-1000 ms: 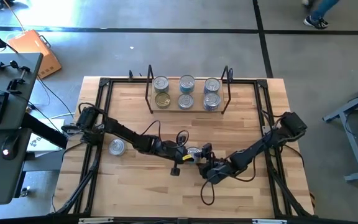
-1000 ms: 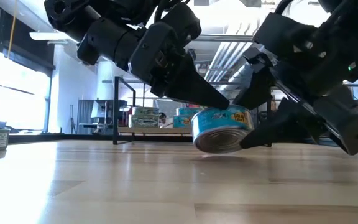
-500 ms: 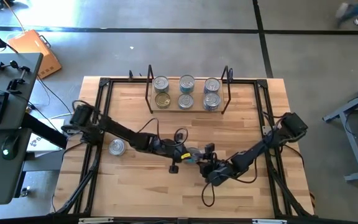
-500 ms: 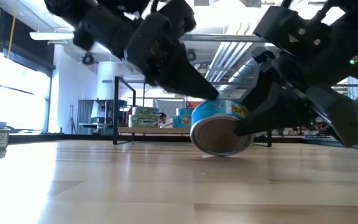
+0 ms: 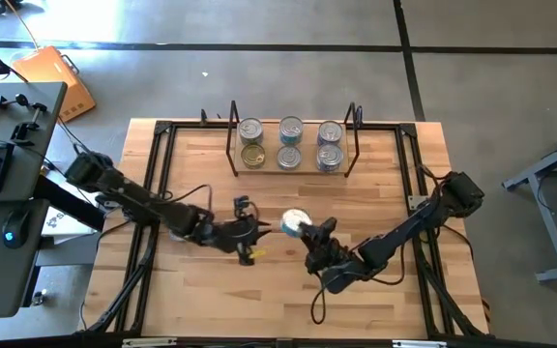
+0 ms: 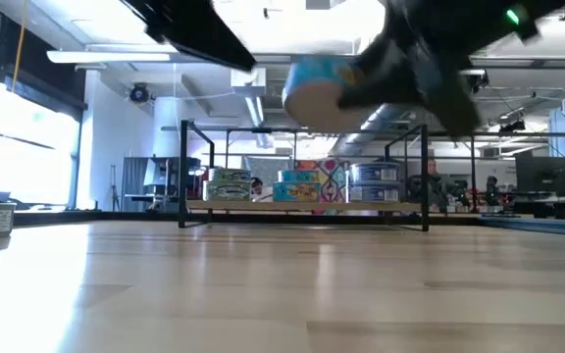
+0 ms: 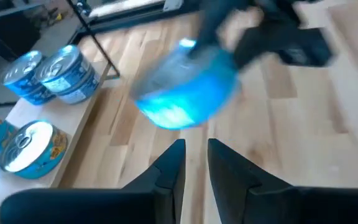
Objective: Stack canned seafood by type on shelf
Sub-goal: Stack the yellow and blue tuna can on top of the other yellow and blue tuna can on the shelf
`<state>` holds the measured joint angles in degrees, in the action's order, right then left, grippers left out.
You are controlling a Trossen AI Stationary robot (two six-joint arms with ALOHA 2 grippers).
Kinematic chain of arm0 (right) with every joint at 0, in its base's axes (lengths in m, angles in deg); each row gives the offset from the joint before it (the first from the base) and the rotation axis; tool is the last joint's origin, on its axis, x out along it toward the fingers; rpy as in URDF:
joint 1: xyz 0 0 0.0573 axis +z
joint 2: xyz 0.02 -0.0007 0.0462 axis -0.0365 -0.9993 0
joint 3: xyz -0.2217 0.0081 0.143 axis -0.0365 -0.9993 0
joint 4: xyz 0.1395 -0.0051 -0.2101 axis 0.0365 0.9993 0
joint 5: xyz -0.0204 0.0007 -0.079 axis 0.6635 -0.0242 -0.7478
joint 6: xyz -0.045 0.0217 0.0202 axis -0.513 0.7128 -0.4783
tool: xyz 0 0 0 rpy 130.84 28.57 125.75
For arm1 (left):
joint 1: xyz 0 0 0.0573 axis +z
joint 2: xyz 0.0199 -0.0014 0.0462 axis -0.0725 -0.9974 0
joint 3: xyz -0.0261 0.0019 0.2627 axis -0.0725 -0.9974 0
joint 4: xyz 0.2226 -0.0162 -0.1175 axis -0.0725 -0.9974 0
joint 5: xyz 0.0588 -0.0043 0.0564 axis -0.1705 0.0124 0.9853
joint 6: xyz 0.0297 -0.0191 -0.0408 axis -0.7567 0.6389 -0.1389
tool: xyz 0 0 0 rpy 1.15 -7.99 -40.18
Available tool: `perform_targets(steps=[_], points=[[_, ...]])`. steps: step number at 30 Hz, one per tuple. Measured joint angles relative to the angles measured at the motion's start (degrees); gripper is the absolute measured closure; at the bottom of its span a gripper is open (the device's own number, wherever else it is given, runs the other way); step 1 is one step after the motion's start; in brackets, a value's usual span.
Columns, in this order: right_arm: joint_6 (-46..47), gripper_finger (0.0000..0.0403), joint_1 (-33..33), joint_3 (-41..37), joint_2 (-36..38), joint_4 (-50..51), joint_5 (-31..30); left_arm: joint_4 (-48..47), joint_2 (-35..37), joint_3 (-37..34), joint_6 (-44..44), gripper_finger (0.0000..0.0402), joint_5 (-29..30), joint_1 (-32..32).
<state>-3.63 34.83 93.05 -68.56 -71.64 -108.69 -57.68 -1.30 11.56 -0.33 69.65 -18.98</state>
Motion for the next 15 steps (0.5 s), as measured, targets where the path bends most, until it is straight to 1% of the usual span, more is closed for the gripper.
perform_targets(steps=[4,6,8,9,15], points=[[-8.26,0.0283,-3.31,4.04,0.05,0.85,-6.32,2.16,3.18,-4.59,3.25,0.0344,2.35,-2.97],[-11.21,0.0283,-5.7,6.04,0.05,1.18,-7.45,3.65,4.17,-7.6,5.52,0.0344,3.55,-4.2],[-13.85,0.0283,-8.48,7.79,0.07,2.72,-6.86,6.54,4.43,-10.3,7.46,0.0344,4.23,-5.13],[-15.15,0.0283,-10.02,8.58,0.07,4.12,-5.27,7.3,4.55,-11.64,8.31,0.0344,4.25,-5.53],[-17.46,0.0283,-21.43,10.76,0.07,10.25,10.59,10.22,4.56,-16.37,13.69,0.0344,5.29,-6.39]])
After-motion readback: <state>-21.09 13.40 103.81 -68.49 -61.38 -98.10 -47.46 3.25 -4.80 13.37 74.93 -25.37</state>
